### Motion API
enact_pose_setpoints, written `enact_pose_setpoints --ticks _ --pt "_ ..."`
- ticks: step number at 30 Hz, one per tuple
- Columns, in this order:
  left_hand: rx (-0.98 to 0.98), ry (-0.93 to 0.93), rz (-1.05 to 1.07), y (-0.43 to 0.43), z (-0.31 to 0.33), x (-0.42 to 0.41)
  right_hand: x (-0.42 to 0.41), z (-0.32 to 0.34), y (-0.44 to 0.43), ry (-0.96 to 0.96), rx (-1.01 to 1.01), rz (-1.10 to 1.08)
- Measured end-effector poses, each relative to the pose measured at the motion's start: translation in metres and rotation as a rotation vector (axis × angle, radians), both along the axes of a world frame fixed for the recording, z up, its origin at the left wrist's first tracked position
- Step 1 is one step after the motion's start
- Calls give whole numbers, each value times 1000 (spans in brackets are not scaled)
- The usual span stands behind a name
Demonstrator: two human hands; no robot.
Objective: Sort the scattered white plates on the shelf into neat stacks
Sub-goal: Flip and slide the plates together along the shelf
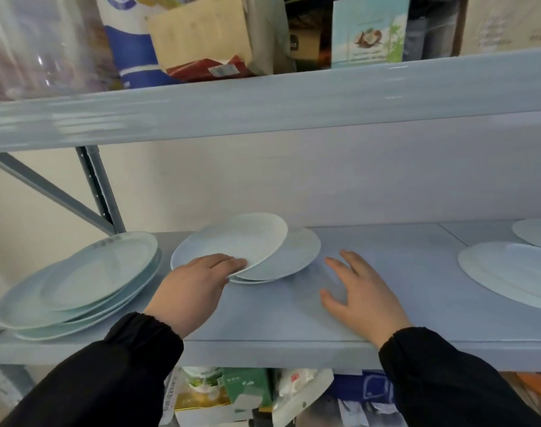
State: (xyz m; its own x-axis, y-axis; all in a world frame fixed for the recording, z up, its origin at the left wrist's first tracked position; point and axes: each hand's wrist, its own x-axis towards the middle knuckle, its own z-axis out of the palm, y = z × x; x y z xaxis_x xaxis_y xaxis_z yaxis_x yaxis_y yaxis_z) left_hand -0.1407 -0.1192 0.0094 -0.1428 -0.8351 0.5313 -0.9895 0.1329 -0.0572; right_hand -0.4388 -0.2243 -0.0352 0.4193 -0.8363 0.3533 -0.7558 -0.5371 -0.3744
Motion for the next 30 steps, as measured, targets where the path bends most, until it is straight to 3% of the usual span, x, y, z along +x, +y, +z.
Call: enact_pose_setpoints --ticks 8,15,24,30 --pt "33 39 18 -45 -10 26 2 0 1 19 -5 -40" --pt "-28 -83 58 -64 -38 19 0 1 2 16 17 -34" --pt "-149 62 54 -60 -48 12 1 -3 1 24 7 -27" --pt "-129 71 73 -57 -45 11 0 -3 5 16 -5 -29"
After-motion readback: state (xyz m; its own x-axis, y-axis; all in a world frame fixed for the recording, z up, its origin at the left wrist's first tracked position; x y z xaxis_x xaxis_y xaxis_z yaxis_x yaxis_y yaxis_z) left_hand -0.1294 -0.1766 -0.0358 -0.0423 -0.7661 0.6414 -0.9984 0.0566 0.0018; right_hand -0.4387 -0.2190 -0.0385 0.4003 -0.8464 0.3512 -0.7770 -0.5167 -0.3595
